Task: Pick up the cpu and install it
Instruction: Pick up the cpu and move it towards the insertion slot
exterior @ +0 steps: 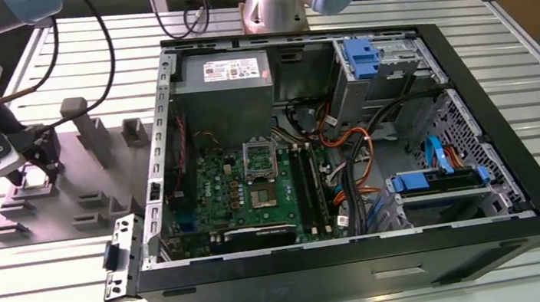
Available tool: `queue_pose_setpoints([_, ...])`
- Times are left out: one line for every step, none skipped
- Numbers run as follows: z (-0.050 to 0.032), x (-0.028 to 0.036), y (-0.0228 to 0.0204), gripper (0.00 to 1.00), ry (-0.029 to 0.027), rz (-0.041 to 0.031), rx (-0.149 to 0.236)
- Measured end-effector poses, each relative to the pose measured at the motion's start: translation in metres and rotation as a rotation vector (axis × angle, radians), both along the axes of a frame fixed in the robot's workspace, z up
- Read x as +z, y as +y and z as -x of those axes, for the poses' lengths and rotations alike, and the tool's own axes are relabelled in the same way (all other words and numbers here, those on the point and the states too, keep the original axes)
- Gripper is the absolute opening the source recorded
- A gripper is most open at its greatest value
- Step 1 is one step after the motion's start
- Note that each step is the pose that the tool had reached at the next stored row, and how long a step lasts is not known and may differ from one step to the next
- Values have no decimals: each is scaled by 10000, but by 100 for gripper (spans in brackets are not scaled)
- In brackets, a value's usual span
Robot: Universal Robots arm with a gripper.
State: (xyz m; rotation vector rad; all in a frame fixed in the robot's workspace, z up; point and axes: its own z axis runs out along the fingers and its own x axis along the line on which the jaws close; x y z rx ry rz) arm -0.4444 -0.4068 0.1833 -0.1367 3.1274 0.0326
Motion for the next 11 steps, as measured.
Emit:
queue_pose_setpoints([3, 0, 0, 58, 0, 2, -23])
queue_pose_setpoints([4, 0, 0, 58, -2, 11, -57])
queue_pose_setpoints([4, 0, 0, 58, -3, 21, -65])
queue_pose_setpoints([4, 0, -1, 58, -2, 22, -68])
queue_pose_setpoints([4, 0, -1, 58, -1, 30, -69])
queue_pose_setpoints([5, 0, 0, 58, -1, 33, -70])
queue_pose_setpoints([5, 0, -1, 58, -1, 33, -70])
queue_pose_setpoints([4, 0, -1, 58, -1, 34, -70])
queue_pose_setpoints([4, 0, 0, 58, -1, 34, -69])
queue_pose_setpoints([4, 0, 0, 58, -1, 34, -70])
queue_pose_setpoints([4, 0, 0, 56, -1, 35, -70])
